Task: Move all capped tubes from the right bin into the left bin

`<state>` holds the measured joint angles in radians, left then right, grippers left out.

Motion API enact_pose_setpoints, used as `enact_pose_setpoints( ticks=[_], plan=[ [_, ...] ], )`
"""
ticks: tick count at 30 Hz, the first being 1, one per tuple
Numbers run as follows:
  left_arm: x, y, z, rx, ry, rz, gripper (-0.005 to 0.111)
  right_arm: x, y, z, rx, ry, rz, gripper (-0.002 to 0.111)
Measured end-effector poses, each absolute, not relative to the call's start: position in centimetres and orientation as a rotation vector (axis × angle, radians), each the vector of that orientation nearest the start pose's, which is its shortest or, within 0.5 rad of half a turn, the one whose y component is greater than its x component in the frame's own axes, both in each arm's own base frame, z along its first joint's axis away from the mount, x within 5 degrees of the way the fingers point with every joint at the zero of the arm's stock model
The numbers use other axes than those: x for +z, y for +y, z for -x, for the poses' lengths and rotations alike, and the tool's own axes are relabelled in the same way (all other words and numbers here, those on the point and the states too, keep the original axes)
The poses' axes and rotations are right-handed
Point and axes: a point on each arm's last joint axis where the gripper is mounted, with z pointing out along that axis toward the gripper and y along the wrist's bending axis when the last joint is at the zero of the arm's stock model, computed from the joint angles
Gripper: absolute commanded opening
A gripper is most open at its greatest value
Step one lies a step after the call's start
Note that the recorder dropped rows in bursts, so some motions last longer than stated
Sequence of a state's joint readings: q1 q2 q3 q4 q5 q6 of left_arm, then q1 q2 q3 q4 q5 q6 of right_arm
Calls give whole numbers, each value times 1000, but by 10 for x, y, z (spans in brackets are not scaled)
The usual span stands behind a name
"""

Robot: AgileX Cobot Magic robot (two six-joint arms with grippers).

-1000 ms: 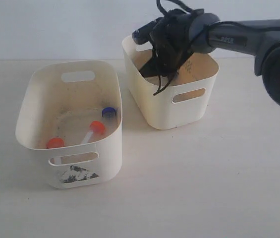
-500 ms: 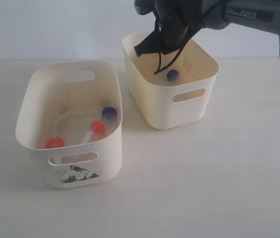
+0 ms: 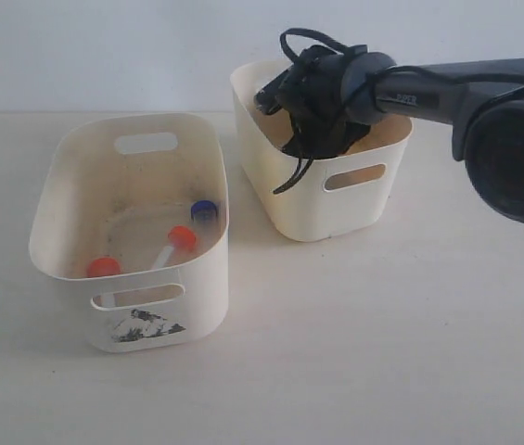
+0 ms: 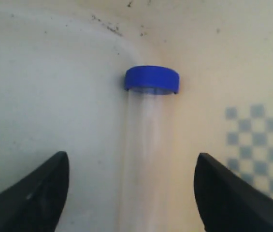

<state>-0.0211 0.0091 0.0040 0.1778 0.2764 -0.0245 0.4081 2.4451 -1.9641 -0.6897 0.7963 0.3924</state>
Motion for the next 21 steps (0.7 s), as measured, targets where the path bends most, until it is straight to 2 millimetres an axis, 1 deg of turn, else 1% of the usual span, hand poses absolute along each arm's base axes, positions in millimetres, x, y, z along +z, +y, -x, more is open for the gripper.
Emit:
enact_pose_setpoints(
  ticks=[2, 5, 10, 11, 12, 13, 16, 19, 21],
  plan=[
    [187, 3, -56, 134, 1767, -114, 4, 122, 169, -496, -534, 2475, 537, 68],
    [187, 3, -56, 134, 1767, -114, 4, 115, 167, -499, -588, 2446, 575, 56],
    [187, 3, -56, 134, 1767, -114, 4, 106, 161, -501, -753, 2409, 615, 54],
    [187, 3, -56, 134, 1767, -114, 4, 104, 159, -502, -786, 2402, 621, 50],
    [187, 3, -56, 134, 1767, -114, 4, 103, 158, -502, -809, 2396, 629, 40],
    [187, 3, -56, 134, 1767, -114, 4, 101, 158, -501, -837, 2393, 640, 33],
    [187, 3, -56, 134, 1767, -114, 4, 98, 157, -501, -846, 2394, 637, 16],
    [187, 3, -56, 134, 1767, -114, 4, 98, 157, -501, -843, 2395, 628, 4],
    [187, 3, -56, 134, 1767, -114, 4, 99, 157, -502, -845, 2394, 629, -1]
  ],
)
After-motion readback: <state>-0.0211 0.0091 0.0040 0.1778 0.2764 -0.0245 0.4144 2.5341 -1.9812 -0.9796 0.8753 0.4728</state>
